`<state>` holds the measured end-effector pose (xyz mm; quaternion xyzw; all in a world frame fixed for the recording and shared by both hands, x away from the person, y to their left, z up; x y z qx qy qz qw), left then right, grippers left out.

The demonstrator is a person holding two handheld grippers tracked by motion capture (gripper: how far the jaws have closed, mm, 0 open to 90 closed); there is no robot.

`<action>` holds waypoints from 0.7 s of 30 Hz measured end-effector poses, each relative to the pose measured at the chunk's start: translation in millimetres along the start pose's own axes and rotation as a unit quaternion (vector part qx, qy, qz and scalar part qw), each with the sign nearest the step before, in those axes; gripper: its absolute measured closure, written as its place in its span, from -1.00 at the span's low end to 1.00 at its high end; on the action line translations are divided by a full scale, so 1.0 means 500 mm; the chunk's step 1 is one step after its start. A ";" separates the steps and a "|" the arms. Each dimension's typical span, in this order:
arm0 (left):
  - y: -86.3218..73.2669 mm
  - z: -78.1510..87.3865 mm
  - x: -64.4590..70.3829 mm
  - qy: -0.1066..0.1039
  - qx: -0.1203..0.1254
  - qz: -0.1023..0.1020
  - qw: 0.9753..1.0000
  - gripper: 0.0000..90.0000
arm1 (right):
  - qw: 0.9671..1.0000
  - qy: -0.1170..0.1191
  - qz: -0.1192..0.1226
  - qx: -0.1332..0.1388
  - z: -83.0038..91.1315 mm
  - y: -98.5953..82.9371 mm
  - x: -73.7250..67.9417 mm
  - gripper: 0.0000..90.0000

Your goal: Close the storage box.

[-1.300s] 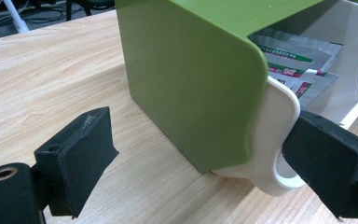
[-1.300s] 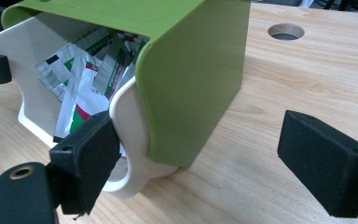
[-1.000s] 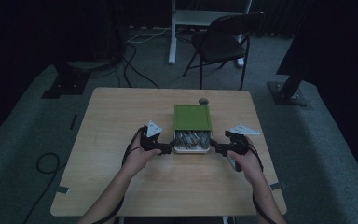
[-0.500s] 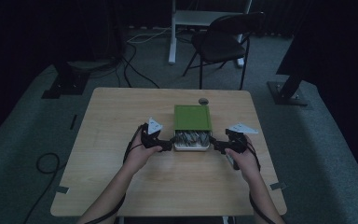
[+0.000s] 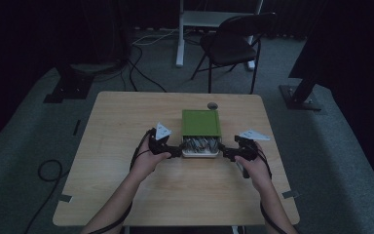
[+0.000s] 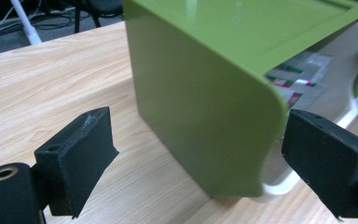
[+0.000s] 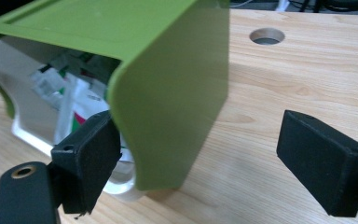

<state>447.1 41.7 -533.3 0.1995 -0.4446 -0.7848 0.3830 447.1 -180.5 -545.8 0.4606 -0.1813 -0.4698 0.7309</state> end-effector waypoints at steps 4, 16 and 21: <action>0.005 0.006 0.009 -0.005 0.006 -0.002 1.000 -0.78 | 1.000 0.016 0.002 0.010 0.005 0.004 -0.011 -0.71; 0.001 0.033 0.014 -0.009 0.009 0.003 1.000 -0.78 | 1.000 0.009 0.019 0.015 0.022 -0.001 -0.002 -0.71; -0.001 0.042 0.005 -0.004 0.013 0.002 1.000 -0.78 | 1.000 0.004 0.022 0.012 0.029 -0.006 0.005 -0.71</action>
Point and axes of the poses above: each handheld gripper's, and its own axes: z roughly backward along the jaws, y roughly out of its top, x roughly to its right, the point moved 9 cm from there along -z, roughly forward along the jaws, and after that the axes turned 2 degrees about -x, right-handed, at the moved point
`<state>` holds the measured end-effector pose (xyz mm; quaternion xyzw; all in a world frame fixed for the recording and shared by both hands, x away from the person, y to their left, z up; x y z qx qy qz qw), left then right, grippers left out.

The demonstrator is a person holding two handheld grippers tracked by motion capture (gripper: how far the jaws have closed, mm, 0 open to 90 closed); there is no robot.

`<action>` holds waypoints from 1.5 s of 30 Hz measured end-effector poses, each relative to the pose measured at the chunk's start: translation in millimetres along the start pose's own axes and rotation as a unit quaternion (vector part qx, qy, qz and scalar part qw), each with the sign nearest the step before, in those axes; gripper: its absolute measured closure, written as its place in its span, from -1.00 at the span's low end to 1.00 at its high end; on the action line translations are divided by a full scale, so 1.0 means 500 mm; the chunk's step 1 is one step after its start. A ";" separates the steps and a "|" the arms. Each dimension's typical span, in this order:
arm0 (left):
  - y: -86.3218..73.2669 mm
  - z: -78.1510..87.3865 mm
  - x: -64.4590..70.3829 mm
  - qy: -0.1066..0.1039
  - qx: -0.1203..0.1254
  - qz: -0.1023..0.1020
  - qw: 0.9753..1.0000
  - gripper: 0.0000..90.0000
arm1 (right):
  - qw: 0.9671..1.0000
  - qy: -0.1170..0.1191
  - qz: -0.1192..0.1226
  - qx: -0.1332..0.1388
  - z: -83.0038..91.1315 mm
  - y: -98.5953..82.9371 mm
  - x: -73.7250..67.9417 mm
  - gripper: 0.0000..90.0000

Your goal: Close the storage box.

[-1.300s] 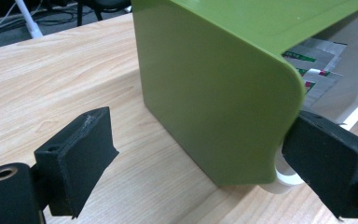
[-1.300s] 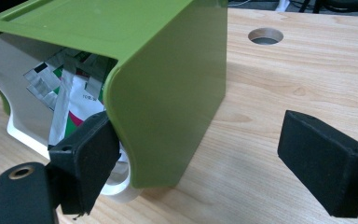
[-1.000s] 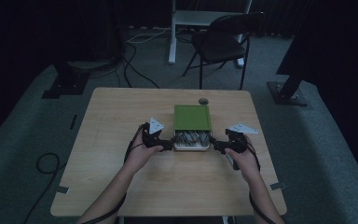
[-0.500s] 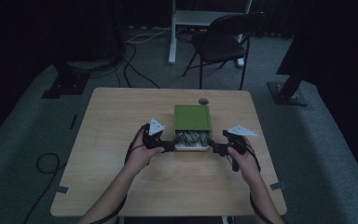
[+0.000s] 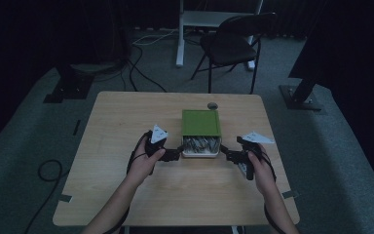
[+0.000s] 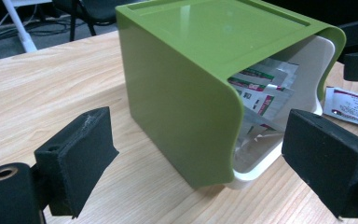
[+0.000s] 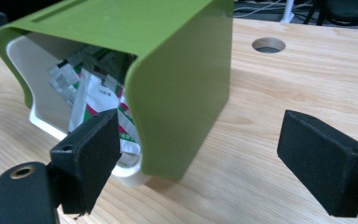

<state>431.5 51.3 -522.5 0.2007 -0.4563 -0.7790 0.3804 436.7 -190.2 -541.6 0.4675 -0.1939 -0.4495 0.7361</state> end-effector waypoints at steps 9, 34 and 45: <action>-0.010 0.007 -0.008 0.005 -0.001 0.003 1.000 -0.78 | 1.000 -0.005 -0.003 -0.001 0.010 -0.011 0.009 -0.71; -0.075 0.053 -0.064 0.044 -0.012 0.024 0.999 -0.78 | 0.999 -0.040 -0.018 -0.009 0.075 -0.072 0.070 -0.71; -0.109 0.078 -0.091 0.059 -0.014 0.040 0.997 -0.78 | 0.998 -0.061 -0.022 -0.017 0.101 -0.105 0.097 -0.71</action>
Point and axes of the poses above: each handheld gripper's, and its own axes: z roughly backward along the jaws, y roughly out of its top, x roughly to its right, the point moved 9 cm from there along -z, roughly forward along the jaws, and after that the axes turned 2 degrees about -x, right-handed, at the moved point
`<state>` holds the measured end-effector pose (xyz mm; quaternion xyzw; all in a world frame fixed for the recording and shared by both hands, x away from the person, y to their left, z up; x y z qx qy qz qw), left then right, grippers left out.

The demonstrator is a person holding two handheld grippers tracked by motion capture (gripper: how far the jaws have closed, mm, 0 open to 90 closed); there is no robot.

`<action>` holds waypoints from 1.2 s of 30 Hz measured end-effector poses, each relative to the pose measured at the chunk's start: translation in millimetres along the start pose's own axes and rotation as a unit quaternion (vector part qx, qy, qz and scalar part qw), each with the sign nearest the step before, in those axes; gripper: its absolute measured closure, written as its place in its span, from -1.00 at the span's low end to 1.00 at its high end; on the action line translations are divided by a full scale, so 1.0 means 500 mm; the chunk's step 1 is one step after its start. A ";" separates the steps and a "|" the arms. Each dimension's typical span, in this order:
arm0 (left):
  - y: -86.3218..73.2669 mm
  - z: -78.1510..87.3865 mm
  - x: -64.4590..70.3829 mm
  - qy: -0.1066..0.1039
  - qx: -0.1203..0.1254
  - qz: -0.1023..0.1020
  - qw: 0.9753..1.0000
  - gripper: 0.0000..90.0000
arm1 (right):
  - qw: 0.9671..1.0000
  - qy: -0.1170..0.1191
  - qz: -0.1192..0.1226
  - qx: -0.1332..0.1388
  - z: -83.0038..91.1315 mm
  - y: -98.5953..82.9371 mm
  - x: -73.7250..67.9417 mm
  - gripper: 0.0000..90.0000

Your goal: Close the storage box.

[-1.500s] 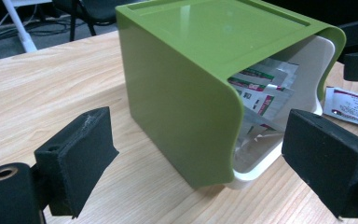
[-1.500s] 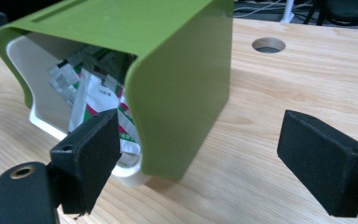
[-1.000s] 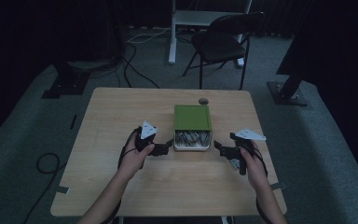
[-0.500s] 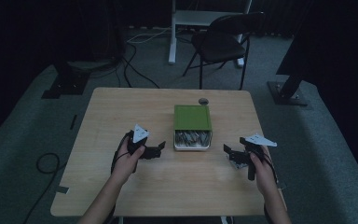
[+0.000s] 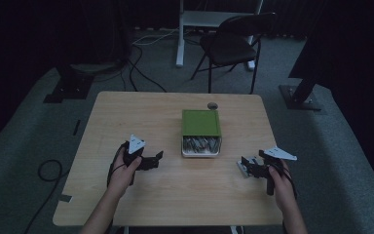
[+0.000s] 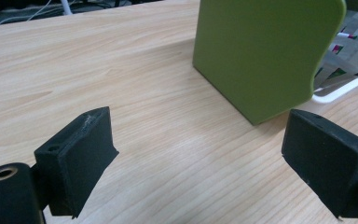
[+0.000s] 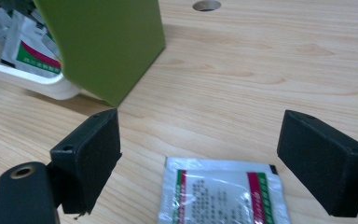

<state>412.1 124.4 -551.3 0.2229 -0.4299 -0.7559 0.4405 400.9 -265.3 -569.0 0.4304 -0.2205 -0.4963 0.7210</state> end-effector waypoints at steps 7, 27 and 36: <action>-0.021 0.016 -0.020 0.011 -0.001 0.007 1.000 -0.78 | 1.000 -0.009 -0.002 -0.005 0.010 -0.017 0.013 -0.71; -0.098 0.057 -0.076 0.049 -0.017 0.038 0.998 -0.78 | 0.998 -0.054 -0.006 -0.033 0.037 -0.088 0.062 -0.70; -0.129 0.074 -0.101 0.070 -0.030 0.051 0.996 -0.78 | 0.997 -0.059 -0.008 -0.048 0.047 -0.110 0.065 -0.70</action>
Point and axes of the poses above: each handheld gripper's, and its own axes: z roughly backward along the jaws, y roughly out of its top, x roughly to its right, the point moved 9 cm from there along -z, roughly forward along the jaws, and after that the axes turned 2 degrees about -x, right-handed, at the moved point
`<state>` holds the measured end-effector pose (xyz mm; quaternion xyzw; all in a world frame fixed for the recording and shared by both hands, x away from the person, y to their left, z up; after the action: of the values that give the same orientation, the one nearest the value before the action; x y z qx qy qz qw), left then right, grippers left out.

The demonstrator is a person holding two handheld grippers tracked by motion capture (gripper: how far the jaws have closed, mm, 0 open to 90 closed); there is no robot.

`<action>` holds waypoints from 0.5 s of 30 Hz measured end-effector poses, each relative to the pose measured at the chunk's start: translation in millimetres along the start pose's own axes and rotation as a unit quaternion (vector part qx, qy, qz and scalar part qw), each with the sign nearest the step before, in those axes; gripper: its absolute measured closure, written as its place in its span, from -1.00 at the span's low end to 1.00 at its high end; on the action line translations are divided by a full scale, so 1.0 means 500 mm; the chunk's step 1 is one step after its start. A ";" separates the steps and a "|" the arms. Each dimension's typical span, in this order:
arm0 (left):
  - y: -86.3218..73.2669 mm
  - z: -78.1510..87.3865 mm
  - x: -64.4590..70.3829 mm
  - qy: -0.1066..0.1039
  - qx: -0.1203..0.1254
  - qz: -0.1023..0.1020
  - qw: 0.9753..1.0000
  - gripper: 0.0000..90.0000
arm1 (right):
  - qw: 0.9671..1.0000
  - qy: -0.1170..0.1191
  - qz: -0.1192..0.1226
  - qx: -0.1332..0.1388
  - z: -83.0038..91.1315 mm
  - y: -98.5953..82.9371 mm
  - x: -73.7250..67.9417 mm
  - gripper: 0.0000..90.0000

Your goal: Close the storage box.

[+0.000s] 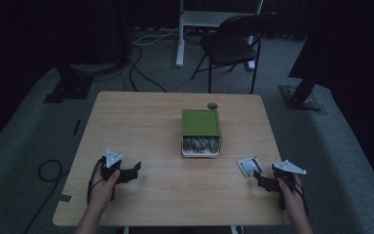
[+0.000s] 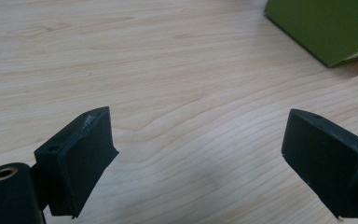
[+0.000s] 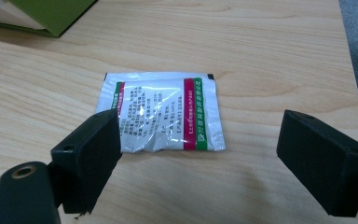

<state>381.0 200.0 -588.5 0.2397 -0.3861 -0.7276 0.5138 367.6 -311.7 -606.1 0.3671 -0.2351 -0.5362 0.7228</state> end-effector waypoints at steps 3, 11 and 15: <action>-0.009 0.006 -0.010 0.006 -0.005 0.002 1.000 -0.78 | 1.000 0.000 -0.003 -0.002 0.004 -0.007 0.000 -0.70; -0.028 0.026 -0.057 0.030 -0.002 0.032 0.999 -0.78 | 1.000 -0.011 -0.003 -0.029 0.013 -0.036 0.004 -0.70; -0.036 0.037 -0.079 0.047 -0.002 0.038 0.998 -0.78 | 0.999 -0.011 -0.009 -0.035 0.014 -0.045 0.004 -0.70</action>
<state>371.1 245.9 -594.0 0.2580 -0.3691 -0.6963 0.5588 349.8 -318.9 -619.5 0.3376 -0.2206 -0.5544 0.7280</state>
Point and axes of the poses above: each handheld gripper's, and its own axes: z roughly backward along the jaws, y roughly out of its top, x roughly to its right, the point moved 9 cm from there along -z, roughly forward along the jaws, and after that the axes turned 2 degrees about -x, right-handed, at the moved point
